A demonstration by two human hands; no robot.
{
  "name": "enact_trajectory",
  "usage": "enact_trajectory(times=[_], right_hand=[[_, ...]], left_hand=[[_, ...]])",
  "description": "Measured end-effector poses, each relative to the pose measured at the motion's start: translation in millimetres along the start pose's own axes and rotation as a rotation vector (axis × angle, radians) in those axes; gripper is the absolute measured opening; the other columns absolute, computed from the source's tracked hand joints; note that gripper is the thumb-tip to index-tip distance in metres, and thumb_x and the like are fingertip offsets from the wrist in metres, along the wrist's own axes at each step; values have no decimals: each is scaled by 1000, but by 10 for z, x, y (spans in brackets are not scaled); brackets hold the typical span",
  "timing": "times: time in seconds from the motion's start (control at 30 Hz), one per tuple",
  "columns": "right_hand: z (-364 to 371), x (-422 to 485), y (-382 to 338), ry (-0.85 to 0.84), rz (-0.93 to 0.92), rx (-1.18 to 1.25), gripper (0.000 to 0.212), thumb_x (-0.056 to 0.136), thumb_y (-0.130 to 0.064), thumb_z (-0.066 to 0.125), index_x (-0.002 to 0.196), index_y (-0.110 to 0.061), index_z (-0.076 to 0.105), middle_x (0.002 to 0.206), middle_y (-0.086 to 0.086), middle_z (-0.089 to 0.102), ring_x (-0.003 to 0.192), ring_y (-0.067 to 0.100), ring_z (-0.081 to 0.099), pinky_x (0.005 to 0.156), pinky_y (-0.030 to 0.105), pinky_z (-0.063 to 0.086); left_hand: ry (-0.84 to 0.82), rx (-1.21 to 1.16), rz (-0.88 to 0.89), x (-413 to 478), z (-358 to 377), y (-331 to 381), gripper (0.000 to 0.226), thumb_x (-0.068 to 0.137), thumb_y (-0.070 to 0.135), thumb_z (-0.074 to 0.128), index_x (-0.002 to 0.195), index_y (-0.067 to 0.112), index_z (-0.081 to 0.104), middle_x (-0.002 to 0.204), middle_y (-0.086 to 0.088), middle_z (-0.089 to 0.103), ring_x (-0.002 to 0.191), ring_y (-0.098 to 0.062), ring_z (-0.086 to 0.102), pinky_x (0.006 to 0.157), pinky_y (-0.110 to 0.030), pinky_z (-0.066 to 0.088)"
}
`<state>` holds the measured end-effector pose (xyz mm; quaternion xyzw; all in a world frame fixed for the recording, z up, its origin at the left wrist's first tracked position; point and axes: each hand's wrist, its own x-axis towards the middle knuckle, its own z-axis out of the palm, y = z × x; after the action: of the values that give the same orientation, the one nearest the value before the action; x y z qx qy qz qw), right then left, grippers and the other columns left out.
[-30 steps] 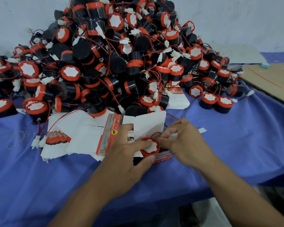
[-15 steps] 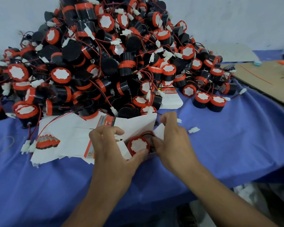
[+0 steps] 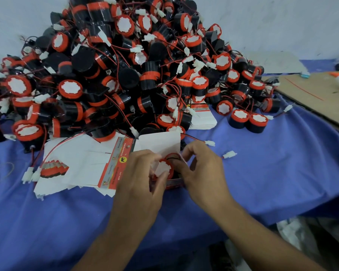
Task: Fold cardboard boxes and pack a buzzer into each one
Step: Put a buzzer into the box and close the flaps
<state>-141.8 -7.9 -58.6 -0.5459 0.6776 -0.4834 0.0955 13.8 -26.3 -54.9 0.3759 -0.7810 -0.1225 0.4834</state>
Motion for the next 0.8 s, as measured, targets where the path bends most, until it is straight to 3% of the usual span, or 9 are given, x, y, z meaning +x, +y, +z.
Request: enact_trajectory(times=[0.17, 0.27, 0.4, 0.47, 0.53, 0.6, 0.67, 0.73, 0.8], right_hand=[[-27, 7, 58, -31, -186, -8, 22, 88, -22, 78, 84, -24, 57, 85, -14, 54, 62, 6, 50, 55, 12, 37], [-96, 52, 83, -135, -236, -22, 23, 87, -35, 78, 88, -23, 59, 92, -13, 53, 62, 11, 51, 57, 12, 39], [-207, 88, 71, -259, -253, -44, 34, 91, -56, 63, 98, -23, 69, 102, -11, 55, 83, 10, 58, 69, 12, 45], [-234, 89, 74, -293, -273, -58, 28, 97, -43, 61, 100, -19, 75, 105, -8, 57, 89, 8, 58, 72, 12, 44], [-243, 79, 74, -304, -271, -66, 13, 98, -22, 66, 97, -18, 77, 104, -7, 59, 87, 7, 58, 72, 9, 42], [-251, 69, 69, -314, -178, -46, 8, 95, -19, 69, 99, -23, 73, 101, -12, 57, 86, 6, 57, 71, 10, 43], [-241, 62, 67, -316, -26, 40, 26, 94, -25, 71, 111, -39, 56, 95, -15, 55, 80, 2, 57, 65, 13, 45], [-241, 62, 39, -320, 68, 141, 56, 92, -25, 73, 120, -55, 35, 103, -18, 56, 72, 4, 60, 61, 15, 49], [-259, 77, 28, -355, 10, 169, 74, 93, -18, 72, 138, -55, 27, 120, -26, 55, 63, 11, 59, 61, 17, 51]], left_hand=[[-107, 74, 26, 21, -9, -19, 12, 89, 11, 65, 96, 7, 74, 101, -1, 69, 95, -18, 61, 91, -9, 38], [-156, 78, -1, 47, -40, -46, 10, 89, 12, 66, 91, 9, 75, 99, 2, 70, 94, -15, 62, 90, -8, 38], [-192, 31, -48, 87, -78, -44, 15, 88, 20, 61, 88, 14, 75, 95, 7, 69, 91, -9, 61, 83, -15, 44], [-178, -4, -100, 97, -93, -48, 11, 89, 21, 62, 88, 18, 73, 92, 12, 68, 87, -5, 60, 78, -18, 45], [-135, -63, -180, 99, -95, -58, 10, 89, 16, 70, 94, 25, 68, 90, 16, 66, 87, -2, 61, 73, -12, 45], [-90, -140, -289, 97, -88, -61, 39, 84, 14, 77, 109, 34, 55, 95, 21, 62, 90, 0, 63, 71, -7, 45], [-73, -202, -319, 114, -88, -61, 66, 81, 12, 79, 129, 39, 42, 111, 30, 53, 90, -2, 65, 71, -6, 46], [-104, -250, -303, 124, -90, -73, 85, 81, 10, 79, 143, 42, 30, 122, 34, 47, 90, -4, 65, 71, -7, 47], [-173, -267, -292, 147, -113, -105, 85, 83, 11, 77, 144, 46, 30, 112, 37, 53, 86, -9, 65, 71, -12, 51]])
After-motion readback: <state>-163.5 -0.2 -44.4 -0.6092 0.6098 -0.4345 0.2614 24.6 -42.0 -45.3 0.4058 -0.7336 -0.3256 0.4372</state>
